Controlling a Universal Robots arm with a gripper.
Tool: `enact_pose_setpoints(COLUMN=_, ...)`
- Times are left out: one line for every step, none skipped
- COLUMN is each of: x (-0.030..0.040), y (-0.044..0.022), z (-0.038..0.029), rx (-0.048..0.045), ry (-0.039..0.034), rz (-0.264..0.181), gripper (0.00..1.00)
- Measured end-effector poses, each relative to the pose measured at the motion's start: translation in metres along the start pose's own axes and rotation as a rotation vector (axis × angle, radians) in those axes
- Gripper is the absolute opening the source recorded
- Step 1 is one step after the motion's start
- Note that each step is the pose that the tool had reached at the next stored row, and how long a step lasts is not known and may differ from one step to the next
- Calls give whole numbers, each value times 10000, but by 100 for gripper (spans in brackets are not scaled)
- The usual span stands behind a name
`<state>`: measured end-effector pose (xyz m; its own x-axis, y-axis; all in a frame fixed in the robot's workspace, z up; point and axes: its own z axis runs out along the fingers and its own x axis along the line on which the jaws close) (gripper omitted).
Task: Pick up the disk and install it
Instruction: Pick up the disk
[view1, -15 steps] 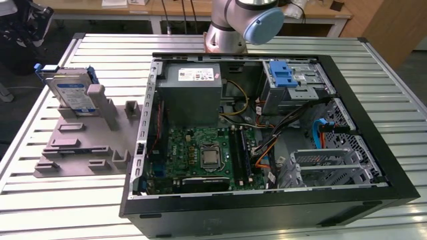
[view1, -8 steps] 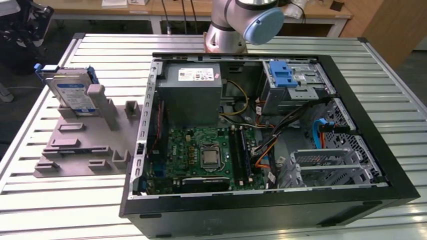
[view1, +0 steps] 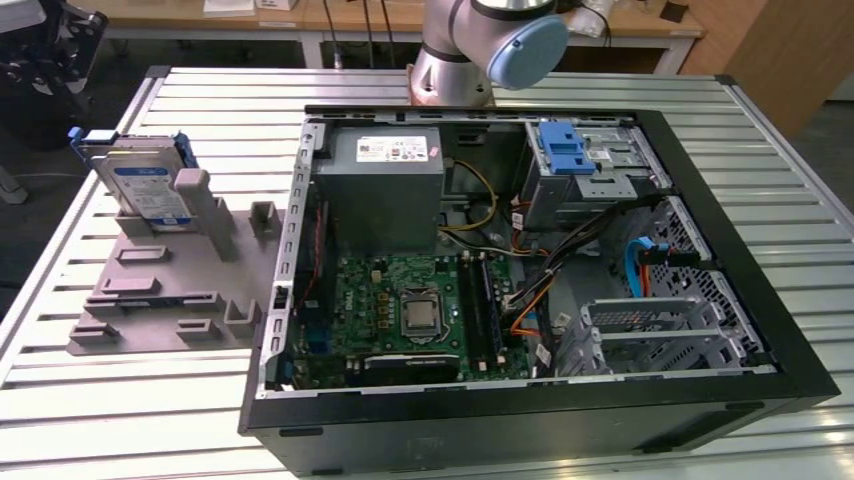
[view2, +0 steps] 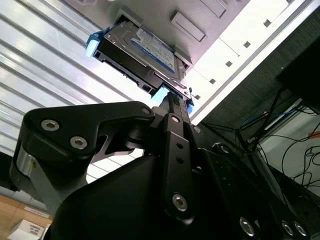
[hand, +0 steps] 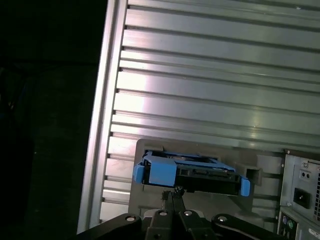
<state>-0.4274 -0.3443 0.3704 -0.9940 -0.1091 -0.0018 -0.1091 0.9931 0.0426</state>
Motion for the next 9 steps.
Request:
enact_pose_setpoints(x=0, y=0, z=0, rx=0, ry=1, rz=-43, gripper=11)
enact_pose_setpoints(x=0, y=0, z=1, rx=0, ry=3, rz=-82, gripper=11)
enact_pose_setpoints(x=0, y=0, z=1, rx=0, ry=6, rz=-124, gripper=11)
enact_pose_setpoints(x=0, y=0, z=1, rx=-1, ry=6, rz=-162, gripper=11)
enact_pose_setpoints(x=0, y=0, z=2, rx=-1, ry=8, rz=-192, gripper=11)
enact_pose_setpoints(x=1, y=0, z=1, rx=0, ry=10, rz=-213, gripper=11)
enact_pose_setpoints(x=3, y=0, z=2, rx=0, ry=10, rz=-230, gripper=11)
enact_pose_setpoints(x=5, y=0, z=3, rx=-1, ry=10, rz=-249, gripper=11)
enact_pose_setpoints(x=7, y=0, z=3, rx=0, ry=10, rz=-267, gripper=11)
